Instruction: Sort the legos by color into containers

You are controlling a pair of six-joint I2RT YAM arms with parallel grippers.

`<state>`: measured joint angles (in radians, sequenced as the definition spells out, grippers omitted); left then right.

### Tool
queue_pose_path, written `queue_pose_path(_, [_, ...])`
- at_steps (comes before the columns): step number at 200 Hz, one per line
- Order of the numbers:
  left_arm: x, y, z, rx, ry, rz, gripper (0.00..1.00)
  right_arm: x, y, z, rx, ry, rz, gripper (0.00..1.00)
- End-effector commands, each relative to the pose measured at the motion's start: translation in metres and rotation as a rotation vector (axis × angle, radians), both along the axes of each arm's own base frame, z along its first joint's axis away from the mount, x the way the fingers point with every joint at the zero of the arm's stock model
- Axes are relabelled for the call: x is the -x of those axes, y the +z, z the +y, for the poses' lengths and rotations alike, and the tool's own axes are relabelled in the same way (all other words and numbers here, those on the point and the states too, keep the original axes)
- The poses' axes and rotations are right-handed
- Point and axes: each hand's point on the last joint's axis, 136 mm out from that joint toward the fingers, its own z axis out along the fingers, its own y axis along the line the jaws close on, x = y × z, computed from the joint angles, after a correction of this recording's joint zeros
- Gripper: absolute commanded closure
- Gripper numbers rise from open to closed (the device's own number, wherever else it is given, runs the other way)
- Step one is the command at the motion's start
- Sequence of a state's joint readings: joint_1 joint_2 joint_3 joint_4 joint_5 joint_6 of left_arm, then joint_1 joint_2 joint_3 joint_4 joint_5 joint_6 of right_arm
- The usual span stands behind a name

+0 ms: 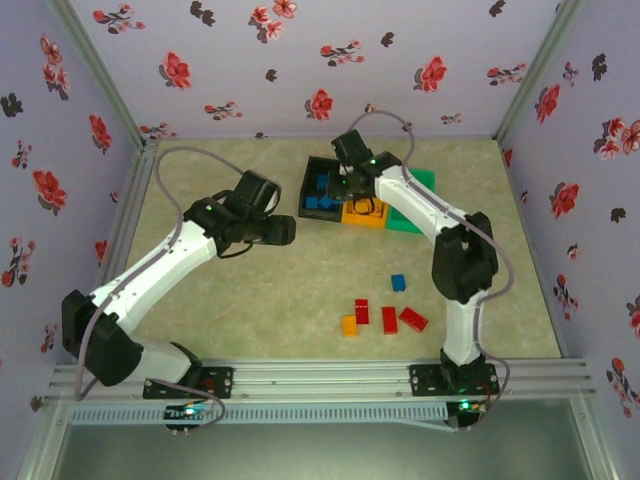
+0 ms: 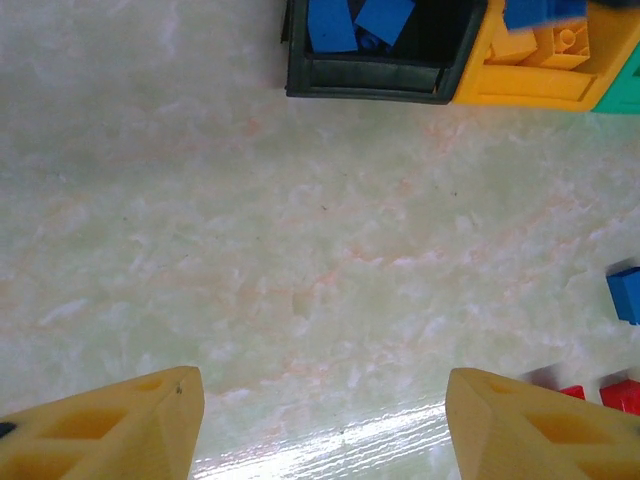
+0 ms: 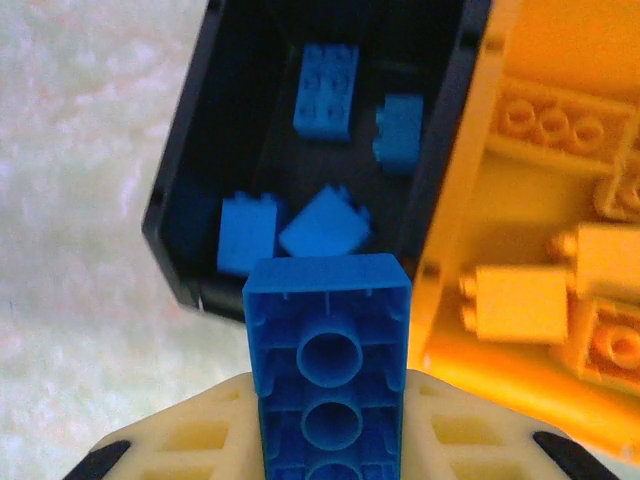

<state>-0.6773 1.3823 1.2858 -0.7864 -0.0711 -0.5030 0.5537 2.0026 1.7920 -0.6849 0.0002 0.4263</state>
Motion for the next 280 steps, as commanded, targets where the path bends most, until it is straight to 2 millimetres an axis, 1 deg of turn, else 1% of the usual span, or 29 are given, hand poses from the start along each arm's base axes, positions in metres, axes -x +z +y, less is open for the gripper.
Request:
queue_pose_path(1, [0.003, 0.002, 0.010, 0.007, 0.044, -0.004, 0.34, -0.021, 0.002, 0.007, -0.025, 0.017, 0.014, 0.74])
queue_pose_path(19, [0.006, 0.000, 0.012, 0.000, 0.044, 0.005, 0.34, -0.036, -0.005, 0.012, -0.036, 0.010, 0.022, 0.73])
queue_pose_path(39, [0.009, -0.002, 0.014, -0.004, 0.043, 0.010, 0.34, -0.051, -0.005, 0.017, -0.053, 0.002, 0.020, 0.73])
queue_pose_path(70, [0.010, -0.004, 0.016, -0.005, 0.045, 0.010, 0.34, -0.063, -0.011, 0.021, -0.060, -0.002, 0.040, 0.72])
queue_pose_path(79, [0.011, -0.004, 0.016, -0.004, 0.044, 0.010, 0.34, -0.066, -0.011, 0.023, -0.072, 0.005, 0.042, 0.66])
queue_pose_path(90, [0.011, -0.004, 0.015, -0.005, 0.044, 0.011, 0.34, -0.068, -0.012, 0.023, -0.078, 0.006, 0.049, 0.53])
queue_pose_path(103, [0.011, -0.006, 0.015, -0.008, 0.043, 0.017, 0.34, -0.069, -0.012, 0.022, -0.082, 0.004, 0.053, 0.44])
queue_pose_path(117, [0.011, -0.008, 0.016, -0.014, 0.043, 0.024, 0.34, -0.068, -0.009, 0.020, -0.081, 0.006, 0.054, 0.38])
queue_pose_path(130, [0.011, -0.008, 0.015, -0.016, 0.041, 0.025, 0.34, -0.066, -0.005, 0.019, -0.077, 0.012, 0.051, 0.38])
queue_pose_path(159, [0.011, -0.009, 0.015, -0.016, 0.046, 0.030, 0.34, -0.054, 0.004, 0.011, -0.053, 0.024, 0.043, 0.38])
queue_pose_path(165, [0.011, -0.010, 0.014, -0.013, 0.045, 0.032, 0.33, -0.052, 0.009, 0.009, -0.053, 0.025, 0.033, 0.37])
queue_pose_path(202, [0.011, -0.015, 0.007, -0.011, 0.032, 0.049, 0.33, -0.029, 0.022, -0.012, -0.015, 0.025, 0.006, 0.37])
queue_pose_path(224, [0.011, -0.021, 0.001, -0.022, 0.015, 0.063, 0.33, -0.010, 0.024, -0.025, 0.009, 0.029, 0.004, 0.37])
queue_pose_path(241, [0.010, -0.025, -0.004, -0.026, 0.007, 0.073, 0.33, 0.007, 0.024, -0.039, 0.038, 0.022, 0.004, 0.37])
queue_pose_path(267, [0.009, -0.029, -0.015, -0.013, -0.018, 0.083, 0.33, 0.037, 0.017, -0.061, 0.082, 0.011, 0.017, 0.37])
queue_pose_path(280, [0.009, -0.034, -0.021, -0.019, -0.025, 0.096, 0.33, 0.051, 0.013, -0.072, 0.102, 0.002, 0.026, 0.37])
